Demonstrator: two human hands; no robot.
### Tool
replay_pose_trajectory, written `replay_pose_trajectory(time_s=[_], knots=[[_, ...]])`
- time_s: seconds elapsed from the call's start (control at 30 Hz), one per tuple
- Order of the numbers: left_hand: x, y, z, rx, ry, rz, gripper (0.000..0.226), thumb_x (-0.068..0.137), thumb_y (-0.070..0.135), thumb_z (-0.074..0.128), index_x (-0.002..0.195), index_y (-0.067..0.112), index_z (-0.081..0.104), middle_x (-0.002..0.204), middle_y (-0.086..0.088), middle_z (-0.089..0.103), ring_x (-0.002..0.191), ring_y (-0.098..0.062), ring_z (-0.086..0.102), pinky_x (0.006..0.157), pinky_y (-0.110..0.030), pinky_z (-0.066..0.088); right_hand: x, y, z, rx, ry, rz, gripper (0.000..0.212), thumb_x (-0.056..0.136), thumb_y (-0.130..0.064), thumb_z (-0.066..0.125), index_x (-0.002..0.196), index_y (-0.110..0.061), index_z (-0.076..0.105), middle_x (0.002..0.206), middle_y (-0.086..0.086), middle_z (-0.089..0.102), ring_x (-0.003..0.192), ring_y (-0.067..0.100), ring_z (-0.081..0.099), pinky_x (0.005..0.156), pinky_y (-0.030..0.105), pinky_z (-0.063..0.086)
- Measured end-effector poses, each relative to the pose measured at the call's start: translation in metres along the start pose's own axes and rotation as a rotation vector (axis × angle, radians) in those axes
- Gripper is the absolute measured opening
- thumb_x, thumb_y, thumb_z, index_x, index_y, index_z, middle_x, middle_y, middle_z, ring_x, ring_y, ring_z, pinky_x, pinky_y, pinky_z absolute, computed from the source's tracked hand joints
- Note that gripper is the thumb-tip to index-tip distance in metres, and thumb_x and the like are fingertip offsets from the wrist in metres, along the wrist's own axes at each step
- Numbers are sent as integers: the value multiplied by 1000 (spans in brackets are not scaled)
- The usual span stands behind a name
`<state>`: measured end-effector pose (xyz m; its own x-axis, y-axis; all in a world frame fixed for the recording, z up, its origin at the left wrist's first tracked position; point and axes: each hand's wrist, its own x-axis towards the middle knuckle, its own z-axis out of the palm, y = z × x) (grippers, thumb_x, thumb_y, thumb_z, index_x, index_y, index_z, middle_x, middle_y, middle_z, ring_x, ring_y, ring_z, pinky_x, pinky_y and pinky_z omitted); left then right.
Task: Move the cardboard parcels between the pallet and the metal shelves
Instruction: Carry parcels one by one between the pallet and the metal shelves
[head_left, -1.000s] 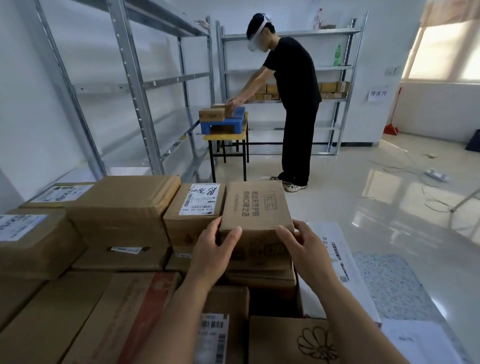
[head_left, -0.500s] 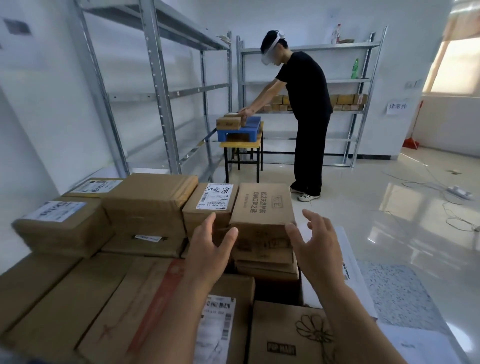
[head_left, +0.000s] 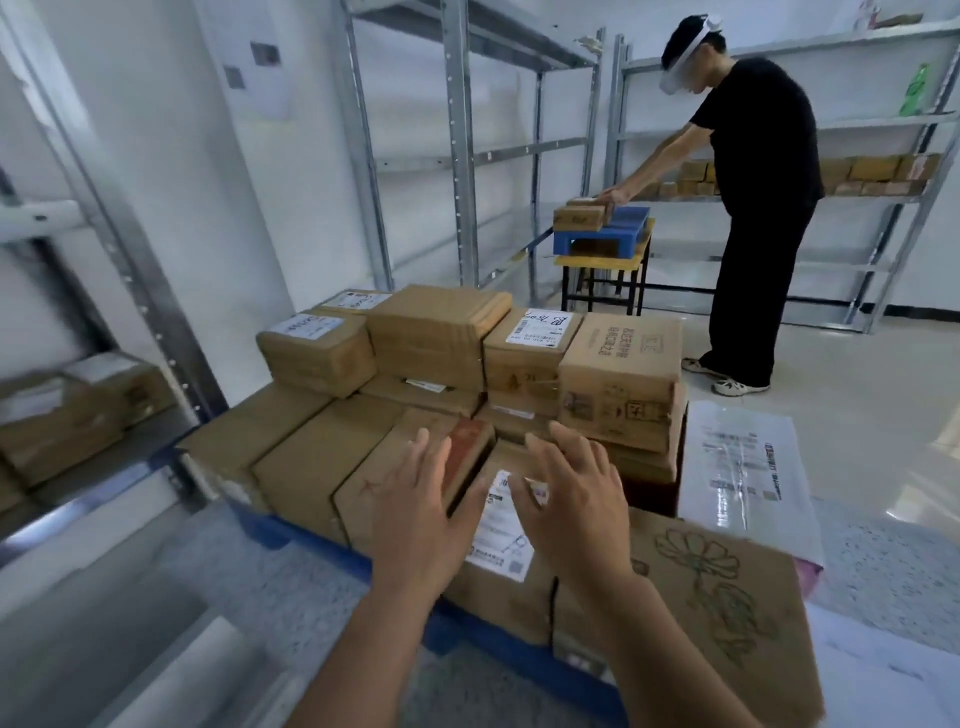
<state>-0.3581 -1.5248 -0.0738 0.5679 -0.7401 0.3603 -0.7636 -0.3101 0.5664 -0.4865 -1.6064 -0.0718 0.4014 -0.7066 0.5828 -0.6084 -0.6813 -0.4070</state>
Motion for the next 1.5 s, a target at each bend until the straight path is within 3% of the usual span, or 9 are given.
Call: replay_pose_trajectory(time_s=[0.23,0.3,0.43,0.53,0.63,0.73,0.93,1.07,1.5], knots=[[-34,-43,-43,64,113,-88,73,85,65,34,145,24,31,156,3,18,142,-15,17,114,-40,22,-9,-60,26,84,-176,-70,49,90,-49,44,134,-28,48,147,-3,38,135,21,32,109,39,26],[-39,-55,-57,83,141,-110,78,82,68,28,145,23,32,156,3,19,142,-15,17,113,-39,19,-11,-79,30,103,-193,-107,49,90,-46,46,134,-25,49,146,-1,40,133,24,34,108,40,27],[-52,-88,-88,92,201,-154,67,88,53,48,144,18,34,155,-3,23,141,-20,23,114,-39,18,-15,-123,40,129,-188,-191,47,89,-37,53,130,-14,54,140,9,48,126,29,45,105,45,35],[-65,-115,-121,113,247,-182,67,87,51,51,142,14,38,152,-6,28,140,-21,26,113,-35,19,-24,-163,50,134,-259,-237,48,91,-39,51,133,-16,52,143,9,45,130,28,41,108,44,31],[-81,-150,-160,171,278,-242,66,88,50,50,143,16,37,154,-4,26,140,-19,25,111,-28,15,-41,-209,64,201,-205,-277,41,82,-29,70,118,-10,64,126,15,59,110,35,58,93,46,44],[-102,-189,-200,210,321,-311,64,90,48,50,144,17,36,155,-3,24,141,-18,22,112,-28,12,-58,-258,78,248,-181,-328,37,79,-26,71,110,-7,67,116,15,64,99,35,62,84,44,48],[-145,-251,-264,264,368,-380,64,89,47,53,142,15,38,154,-5,27,141,-20,24,114,-34,15,-89,-347,98,299,-257,-380,41,84,-31,64,120,-12,62,126,12,59,116,32,54,96,47,43],[-169,-287,-303,279,420,-407,64,88,45,56,141,14,40,152,-7,31,139,-23,29,113,-36,20,-108,-403,111,280,-364,-405,49,92,-42,50,136,-20,49,143,4,45,132,24,38,109,41,26],[-257,-384,-407,332,552,-587,67,90,50,51,145,17,32,155,-3,24,141,-22,23,113,-36,17,-187,-562,152,349,-463,-587,50,92,-47,48,135,-21,50,143,5,47,132,22,39,108,39,28]])
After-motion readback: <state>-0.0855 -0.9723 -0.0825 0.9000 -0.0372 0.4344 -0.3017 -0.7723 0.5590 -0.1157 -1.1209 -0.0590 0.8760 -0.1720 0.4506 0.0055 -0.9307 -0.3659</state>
